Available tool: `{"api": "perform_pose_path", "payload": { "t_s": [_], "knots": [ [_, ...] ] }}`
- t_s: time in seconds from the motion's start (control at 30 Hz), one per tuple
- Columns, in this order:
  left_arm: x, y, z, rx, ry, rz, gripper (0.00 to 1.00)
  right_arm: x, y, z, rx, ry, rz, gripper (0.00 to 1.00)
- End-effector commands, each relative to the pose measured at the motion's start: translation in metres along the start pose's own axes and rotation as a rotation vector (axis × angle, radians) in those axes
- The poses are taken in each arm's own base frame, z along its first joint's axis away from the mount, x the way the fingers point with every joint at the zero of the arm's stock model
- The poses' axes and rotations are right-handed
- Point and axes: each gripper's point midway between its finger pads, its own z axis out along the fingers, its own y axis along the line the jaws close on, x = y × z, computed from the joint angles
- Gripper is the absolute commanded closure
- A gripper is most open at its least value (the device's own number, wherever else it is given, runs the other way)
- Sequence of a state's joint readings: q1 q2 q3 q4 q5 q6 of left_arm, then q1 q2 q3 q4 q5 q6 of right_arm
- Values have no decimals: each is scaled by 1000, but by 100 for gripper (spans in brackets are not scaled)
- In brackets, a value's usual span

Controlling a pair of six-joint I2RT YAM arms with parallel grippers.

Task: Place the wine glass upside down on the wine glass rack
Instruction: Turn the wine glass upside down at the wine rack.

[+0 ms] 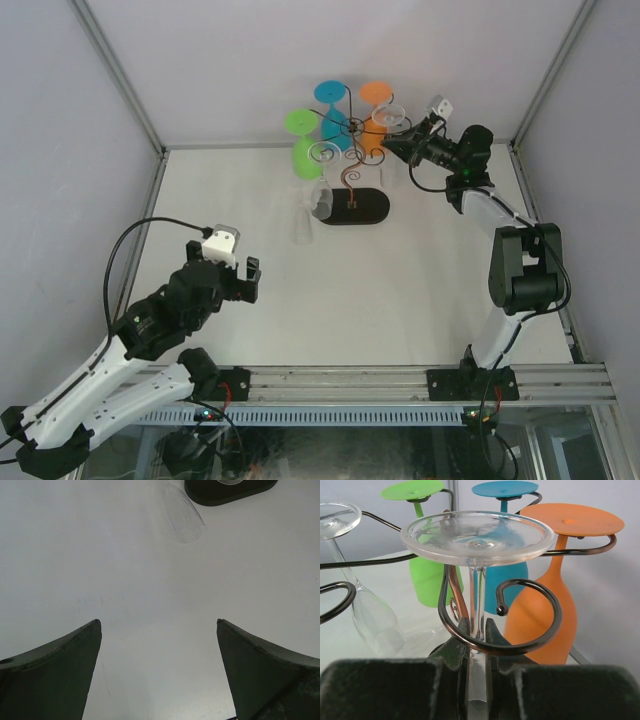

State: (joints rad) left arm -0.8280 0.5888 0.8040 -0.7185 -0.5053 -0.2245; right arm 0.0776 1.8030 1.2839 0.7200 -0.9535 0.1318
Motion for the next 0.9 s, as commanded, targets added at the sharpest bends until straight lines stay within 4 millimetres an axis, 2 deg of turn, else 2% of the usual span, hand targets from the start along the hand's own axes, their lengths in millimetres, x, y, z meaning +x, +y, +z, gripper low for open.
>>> {"api": "perform_pose_path", "payload": {
  "t_s": [0.0, 0.47, 0.67, 0.87],
  "knots": [
    [-3, 1, 3, -9, -13, 5, 0, -35, 8, -5, -28, -62, -85, 100],
    [-1, 0, 5, -9, 0, 14, 0, -42, 11, -28, 17, -81, -99, 100],
    [1, -1, 7, -10, 11, 21, 0, -45, -1, -36, 79, -80, -93, 100],
    [1, -1, 7, -11, 10, 21, 0, -34, -17, -38, 161, -53, -72, 100]
  ]
}}
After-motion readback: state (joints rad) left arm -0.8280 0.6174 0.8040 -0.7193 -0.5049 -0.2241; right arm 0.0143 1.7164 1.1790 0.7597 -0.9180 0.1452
